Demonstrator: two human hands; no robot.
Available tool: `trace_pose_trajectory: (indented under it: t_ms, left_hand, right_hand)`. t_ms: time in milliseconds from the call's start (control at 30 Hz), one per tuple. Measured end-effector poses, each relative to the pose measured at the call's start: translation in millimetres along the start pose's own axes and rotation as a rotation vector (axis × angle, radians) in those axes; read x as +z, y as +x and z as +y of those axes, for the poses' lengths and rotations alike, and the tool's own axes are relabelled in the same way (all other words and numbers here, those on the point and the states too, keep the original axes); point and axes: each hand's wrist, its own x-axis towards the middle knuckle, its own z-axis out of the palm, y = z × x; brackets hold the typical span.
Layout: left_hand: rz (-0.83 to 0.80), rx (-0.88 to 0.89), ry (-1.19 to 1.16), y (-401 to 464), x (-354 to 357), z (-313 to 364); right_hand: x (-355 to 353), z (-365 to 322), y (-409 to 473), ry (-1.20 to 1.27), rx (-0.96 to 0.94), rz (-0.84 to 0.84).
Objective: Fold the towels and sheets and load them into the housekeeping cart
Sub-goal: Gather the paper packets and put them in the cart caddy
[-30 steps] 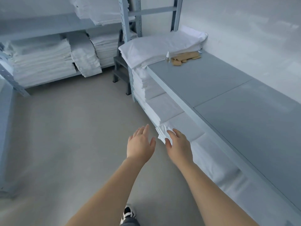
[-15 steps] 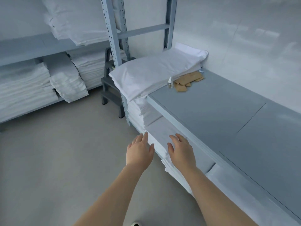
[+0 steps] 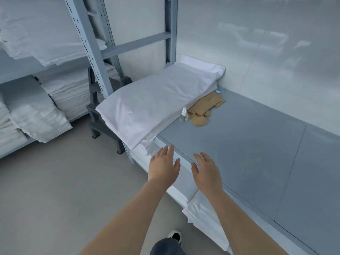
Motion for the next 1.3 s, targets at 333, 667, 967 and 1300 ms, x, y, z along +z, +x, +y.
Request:
trace_pose_trajectory:
  t_ms: [333, 667, 967, 1300]
  left_hand:
    - [-0.048, 0.077, -0.011, 138, -6, 10]
    - [-0.083, 0.205, -0.077, 230, -4, -4]
    - [-0.172, 0.445, -0.110, 295, 40, -8]
    - [-0.194, 0.467, -0.147, 291, 49, -7]
  right_hand:
    - [6, 4, 130, 0.000, 0.099, -0.022]
    - [23, 8, 199, -0.131, 0.167, -0.013]
    - [64, 27, 267, -0.259, 0.222, -0.142]
    - [66, 29, 253, -0.236, 0.271, -0.256]
